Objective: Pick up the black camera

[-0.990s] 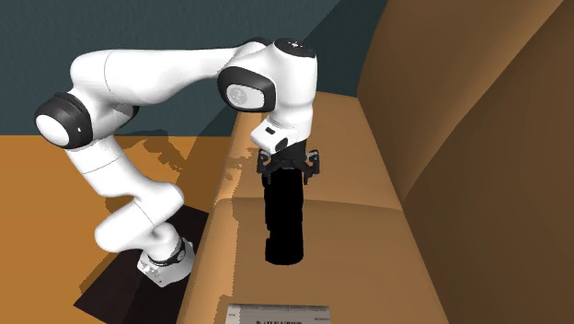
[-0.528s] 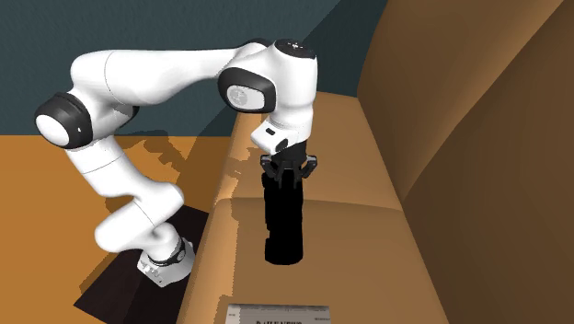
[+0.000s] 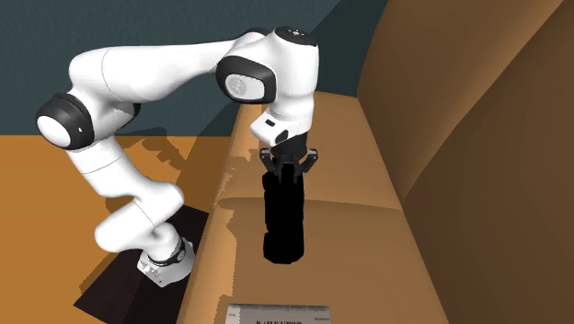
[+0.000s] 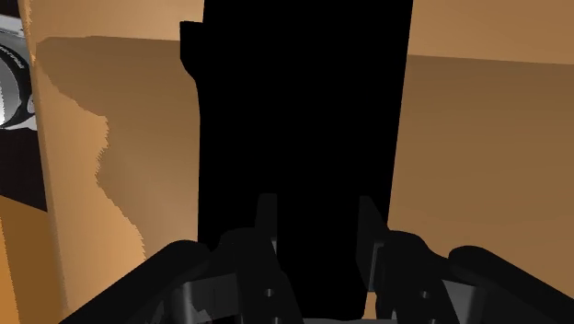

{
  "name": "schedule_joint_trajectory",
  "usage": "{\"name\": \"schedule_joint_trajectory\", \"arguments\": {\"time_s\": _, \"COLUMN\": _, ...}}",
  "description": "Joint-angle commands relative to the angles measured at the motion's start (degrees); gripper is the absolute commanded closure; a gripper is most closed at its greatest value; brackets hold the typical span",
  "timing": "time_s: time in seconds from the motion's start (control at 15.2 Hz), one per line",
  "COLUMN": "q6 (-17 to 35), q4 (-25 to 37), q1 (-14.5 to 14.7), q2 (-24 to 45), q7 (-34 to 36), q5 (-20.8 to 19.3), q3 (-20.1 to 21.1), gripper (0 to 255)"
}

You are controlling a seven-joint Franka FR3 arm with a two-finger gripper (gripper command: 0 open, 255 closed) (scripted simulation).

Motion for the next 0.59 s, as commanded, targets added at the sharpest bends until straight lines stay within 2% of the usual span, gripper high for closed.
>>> {"name": "schedule_joint_trajectory", "arguments": {"time_s": 0.0, "q6": -1.5, "q4": 2.1, "q1": -0.2, "q2": 0.5, "q7": 0.0, "q5": -0.3, "q3": -0.2, "gripper": 255}}
{"name": "schedule_joint_trajectory", "arguments": {"time_s": 0.53, "q6": -7.9, "q4": 11.6, "q1": -0.6, "q2": 3.9, "q7": 1.4, "q5": -1.5, "q3": 0.4, "gripper": 255}}
